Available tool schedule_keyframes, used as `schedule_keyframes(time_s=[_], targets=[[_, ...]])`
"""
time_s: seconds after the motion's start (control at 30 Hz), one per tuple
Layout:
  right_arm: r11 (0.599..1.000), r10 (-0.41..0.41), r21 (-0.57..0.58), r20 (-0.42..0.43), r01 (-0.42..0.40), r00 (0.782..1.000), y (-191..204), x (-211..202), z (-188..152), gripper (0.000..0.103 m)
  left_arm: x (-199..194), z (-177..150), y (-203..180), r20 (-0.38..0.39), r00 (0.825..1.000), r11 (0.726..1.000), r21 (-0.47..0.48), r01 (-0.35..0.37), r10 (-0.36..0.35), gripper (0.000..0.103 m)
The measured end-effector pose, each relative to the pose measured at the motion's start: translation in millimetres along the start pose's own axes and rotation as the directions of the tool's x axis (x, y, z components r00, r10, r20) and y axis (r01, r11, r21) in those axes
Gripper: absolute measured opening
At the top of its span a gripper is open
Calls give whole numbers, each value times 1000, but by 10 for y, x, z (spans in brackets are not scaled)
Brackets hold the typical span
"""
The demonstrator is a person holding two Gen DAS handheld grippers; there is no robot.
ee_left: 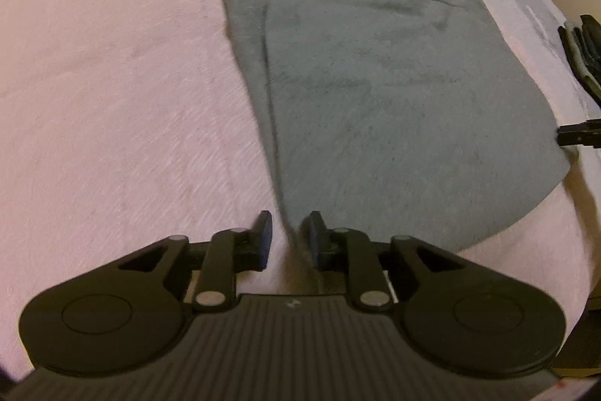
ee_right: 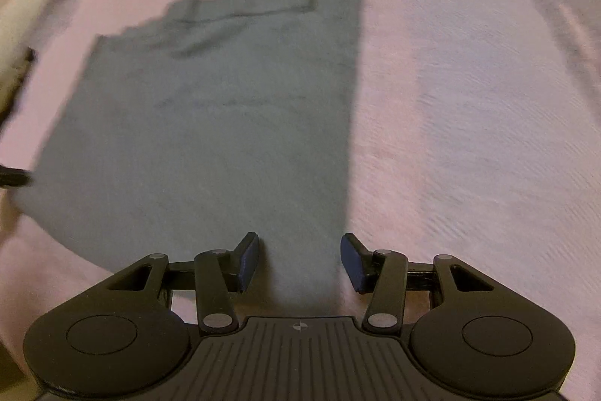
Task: Fold large clothes
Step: 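Release the folded edge and open both grippers, then move both grippers back and reposition around the folded sweatshirt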
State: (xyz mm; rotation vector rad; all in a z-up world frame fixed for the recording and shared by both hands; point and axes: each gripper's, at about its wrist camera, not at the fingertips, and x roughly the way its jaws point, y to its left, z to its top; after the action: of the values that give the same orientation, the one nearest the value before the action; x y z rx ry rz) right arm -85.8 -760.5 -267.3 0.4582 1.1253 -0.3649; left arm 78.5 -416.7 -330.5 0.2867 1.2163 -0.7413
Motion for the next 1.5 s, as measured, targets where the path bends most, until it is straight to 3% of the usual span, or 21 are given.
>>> schedule_keyframes(time_s=[0.1,0.27,0.43,0.6,0.73,0.87,0.97,1.17,1.5], targets=[[999,3,-48,49,0,999,203,-295,-65,48,-291,-62,-18,27,999,999,-1,-39,39,16],[994,-20,-104,88,29,996,715,-752,-209,60,-776,-145,-170,59,996,996,56,-75,72,20],[999,-32,-24,97,35,995,1168,-1075,-316,71,-1137,-148,-363,65,995,988,134,-78,69,35],[993,-102,71,121,93,987,1670,-1306,-375,73,-1351,-88,-413,84,996,974,221,-38,20,55],[967,-186,200,122,160,975,2091,-1463,-451,73,-1490,21,-326,99,995,950,313,-2,-30,65],[925,-261,314,108,216,959,2574,-1613,-536,73,-1609,142,-217,80,995,885,466,16,-60,83],[899,-255,389,92,201,963,2824,-1666,-573,73,-1710,199,-160,68,996,853,522,13,-57,88],[888,-252,412,71,202,965,3148,-1741,-586,73,-1864,172,-185,58,997,792,610,7,-53,95],[891,-242,412,75,191,967,3356,-1695,-599,73,-1887,187,-176,42,997,792,610,31,-71,96]])
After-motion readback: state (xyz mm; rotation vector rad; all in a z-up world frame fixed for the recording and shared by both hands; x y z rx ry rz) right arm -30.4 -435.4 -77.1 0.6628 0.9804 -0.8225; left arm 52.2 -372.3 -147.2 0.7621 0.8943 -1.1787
